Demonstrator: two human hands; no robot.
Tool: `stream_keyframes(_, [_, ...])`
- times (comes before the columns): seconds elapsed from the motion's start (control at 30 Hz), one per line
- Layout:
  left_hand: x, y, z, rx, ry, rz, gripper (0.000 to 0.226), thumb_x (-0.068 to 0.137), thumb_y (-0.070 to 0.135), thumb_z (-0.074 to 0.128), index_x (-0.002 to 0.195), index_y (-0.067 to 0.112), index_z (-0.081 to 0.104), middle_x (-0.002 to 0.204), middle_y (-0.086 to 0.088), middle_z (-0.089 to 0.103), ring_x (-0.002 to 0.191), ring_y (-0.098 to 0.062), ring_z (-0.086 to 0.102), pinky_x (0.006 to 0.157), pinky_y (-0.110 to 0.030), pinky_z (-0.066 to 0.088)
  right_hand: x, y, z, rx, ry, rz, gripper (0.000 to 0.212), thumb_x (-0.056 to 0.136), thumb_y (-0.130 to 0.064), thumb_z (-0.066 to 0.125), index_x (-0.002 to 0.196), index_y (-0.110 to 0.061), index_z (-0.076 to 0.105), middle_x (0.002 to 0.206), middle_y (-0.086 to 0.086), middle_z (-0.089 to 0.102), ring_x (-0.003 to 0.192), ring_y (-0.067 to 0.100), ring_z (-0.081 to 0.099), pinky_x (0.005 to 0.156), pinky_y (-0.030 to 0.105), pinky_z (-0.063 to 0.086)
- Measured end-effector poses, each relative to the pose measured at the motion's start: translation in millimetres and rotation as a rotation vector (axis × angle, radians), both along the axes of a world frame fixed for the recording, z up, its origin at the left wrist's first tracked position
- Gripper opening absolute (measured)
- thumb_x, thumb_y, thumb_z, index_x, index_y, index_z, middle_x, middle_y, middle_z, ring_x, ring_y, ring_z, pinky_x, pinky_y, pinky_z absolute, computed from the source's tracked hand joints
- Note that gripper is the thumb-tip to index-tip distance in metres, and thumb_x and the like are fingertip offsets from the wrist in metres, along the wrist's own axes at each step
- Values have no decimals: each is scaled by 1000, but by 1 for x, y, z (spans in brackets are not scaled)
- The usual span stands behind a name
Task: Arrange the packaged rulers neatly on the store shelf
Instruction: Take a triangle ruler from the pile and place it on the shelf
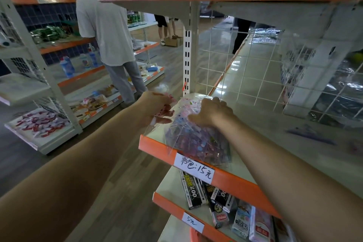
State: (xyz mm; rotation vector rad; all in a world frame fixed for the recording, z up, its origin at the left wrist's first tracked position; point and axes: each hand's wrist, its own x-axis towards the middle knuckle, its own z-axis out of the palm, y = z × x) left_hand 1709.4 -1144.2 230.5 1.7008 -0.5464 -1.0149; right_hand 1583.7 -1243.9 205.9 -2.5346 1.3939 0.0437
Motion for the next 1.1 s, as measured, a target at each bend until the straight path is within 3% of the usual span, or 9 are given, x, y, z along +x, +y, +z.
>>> stream_keyframes(0.17, [-1, -14, -6, -1, -57, -4, 19, 94, 3, 51, 76, 7, 55, 68, -10, 50, 61, -22, 56, 60, -39, 53, -17, -7, 2, 31, 81, -16, 72, 79, -61, 61, 133, -14, 46, 134, 13, 46, 120, 31, 49, 93, 36, 43])
stream_keyframes(0.3, [-6, -24, -8, 22, -54, 9, 12, 93, 5, 54, 81, 7, 57, 71, -10, 52, 62, -21, 57, 56, -38, 53, -36, -7, 1, 88, 8, -34, 60, 77, -54, 65, 122, -15, 55, 124, 9, 57, 107, 28, 58, 82, 31, 46])
stream_keyframes(0.4, [-8, -30, -7, 23, -63, 5, 12, 93, 5, 54, 81, 7, 57, 73, -10, 52, 64, -21, 58, 58, -38, 53, -48, -2, 3, 169, -58, -48, 55, 79, -44, 69, 122, -13, 55, 120, 8, 61, 103, 27, 62, 82, 34, 50])
stream_keyframes(0.5, [-11, -33, -7, 31, -72, -3, 10, 92, 4, 55, 83, 7, 57, 72, -11, 52, 64, -21, 58, 60, -39, 54, -55, 2, 2, 273, -157, -60, 40, 82, -32, 70, 110, -5, 61, 99, 11, 69, 89, 26, 68, 76, 33, 53])
stream_keyframes(0.63, [-13, -33, -6, 21, -74, -21, 8, 91, 5, 56, 84, 8, 57, 69, -10, 52, 60, -21, 58, 58, -38, 54, -68, 5, 2, 400, -330, -117, 12, 84, -14, 68, 88, -4, 63, 71, 9, 63, 61, 19, 59, 57, 27, 49])
stream_keyframes(0.73, [-17, -35, -4, 2, -77, -56, 5, 90, 7, 59, 86, 8, 59, 68, -8, 52, 60, -19, 58, 57, -36, 57, -92, 3, 5, 472, -487, -163, 13, 86, -4, 64, 73, -4, 61, 58, 9, 52, 48, 15, 46, 49, 23, 43])
stream_keyframes(0.8, [-23, -38, -2, -20, -34, -79, 3, 89, 8, 62, 89, 9, 59, 68, -7, 51, 58, -18, 59, 53, -33, 58, -113, 1, 12, 535, -605, -183, 7, 88, -4, 61, 84, 0, 65, 59, 8, 50, 49, 14, 45, 48, 21, 44])
stream_keyframes(0.9, [-40, -47, 3, -43, 65, -154, 9, 90, 10, 61, 83, 12, 55, 66, -4, 47, 50, -15, 60, 51, -31, 57, -148, -3, 21, 617, -723, -215, 8, 91, -8, 58, 92, -9, 66, 69, 4, 60, 60, 12, 58, 55, 22, 52])
stream_keyframes(1.1, [-101, -71, 14, -120, 108, -397, 7, 92, 8, 55, 86, 11, 58, 69, -4, 55, 62, -16, 59, 67, -32, 56, -216, -16, 34, 587, -776, -247, 18, 95, -9, 51, 92, -18, 66, 81, 2, 68, 67, 10, 66, 55, 20, 48])
